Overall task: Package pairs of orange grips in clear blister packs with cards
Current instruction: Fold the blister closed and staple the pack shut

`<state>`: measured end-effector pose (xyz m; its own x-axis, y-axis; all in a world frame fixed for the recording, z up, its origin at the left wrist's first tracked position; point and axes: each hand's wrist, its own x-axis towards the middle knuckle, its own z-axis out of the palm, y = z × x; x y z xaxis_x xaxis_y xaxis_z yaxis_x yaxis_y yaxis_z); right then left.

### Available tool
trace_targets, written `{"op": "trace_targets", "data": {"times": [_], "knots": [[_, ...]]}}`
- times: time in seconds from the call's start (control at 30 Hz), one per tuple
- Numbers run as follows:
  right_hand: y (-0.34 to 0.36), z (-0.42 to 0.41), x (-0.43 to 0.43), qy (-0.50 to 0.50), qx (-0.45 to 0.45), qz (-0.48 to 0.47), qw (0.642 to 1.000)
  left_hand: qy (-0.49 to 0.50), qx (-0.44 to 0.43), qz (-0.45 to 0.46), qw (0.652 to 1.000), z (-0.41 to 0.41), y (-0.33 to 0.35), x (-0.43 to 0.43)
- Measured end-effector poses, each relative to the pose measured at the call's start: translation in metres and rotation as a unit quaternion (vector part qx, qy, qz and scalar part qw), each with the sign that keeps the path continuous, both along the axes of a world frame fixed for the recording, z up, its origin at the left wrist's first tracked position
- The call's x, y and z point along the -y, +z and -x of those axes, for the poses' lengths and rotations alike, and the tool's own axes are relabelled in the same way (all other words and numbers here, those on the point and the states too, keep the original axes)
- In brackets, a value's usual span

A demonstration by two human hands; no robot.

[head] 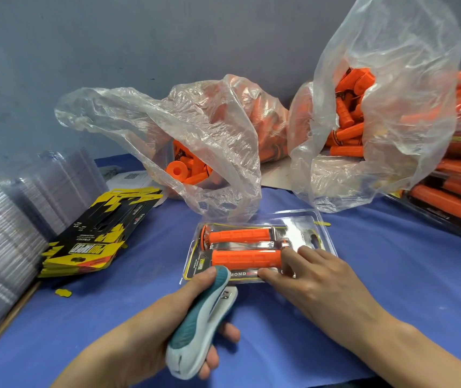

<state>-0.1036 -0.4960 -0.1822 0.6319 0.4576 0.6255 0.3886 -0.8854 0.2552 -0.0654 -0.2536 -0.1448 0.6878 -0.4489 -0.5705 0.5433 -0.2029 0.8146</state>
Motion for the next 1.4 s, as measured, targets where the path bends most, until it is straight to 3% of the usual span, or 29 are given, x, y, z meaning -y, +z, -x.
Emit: {"op": "trace_targets", "data": {"times": [0.07, 0.17, 0.33, 0.7, 1.4], "knots": [[0.0, -0.001, 0.001, -0.001, -0.002, 0.003, 1.0, -0.023, 0.007, -0.003, 1.0, -0.007, -0.008, 0.004], [-0.002, -0.002, 0.002, -0.002, -0.017, -0.001, 1.0, -0.033, 0.104, -0.034, 0.993, -0.009, -0.021, 0.003], [-0.005, -0.003, 0.004, -0.007, -0.027, 0.014, 1.0, -0.037, 0.021, 0.015, 0.999, -0.001, -0.021, 0.004], [-0.004, -0.003, 0.001, -0.006, 0.022, 0.022, 1.0, 0.02, 0.014, 0.026, 0.999, 0.007, -0.009, 0.013], [-0.005, -0.002, -0.001, 0.01, 0.026, 0.033, 0.999, 0.081, 0.006, 0.041, 0.996, 0.009, -0.011, 0.023]]}}
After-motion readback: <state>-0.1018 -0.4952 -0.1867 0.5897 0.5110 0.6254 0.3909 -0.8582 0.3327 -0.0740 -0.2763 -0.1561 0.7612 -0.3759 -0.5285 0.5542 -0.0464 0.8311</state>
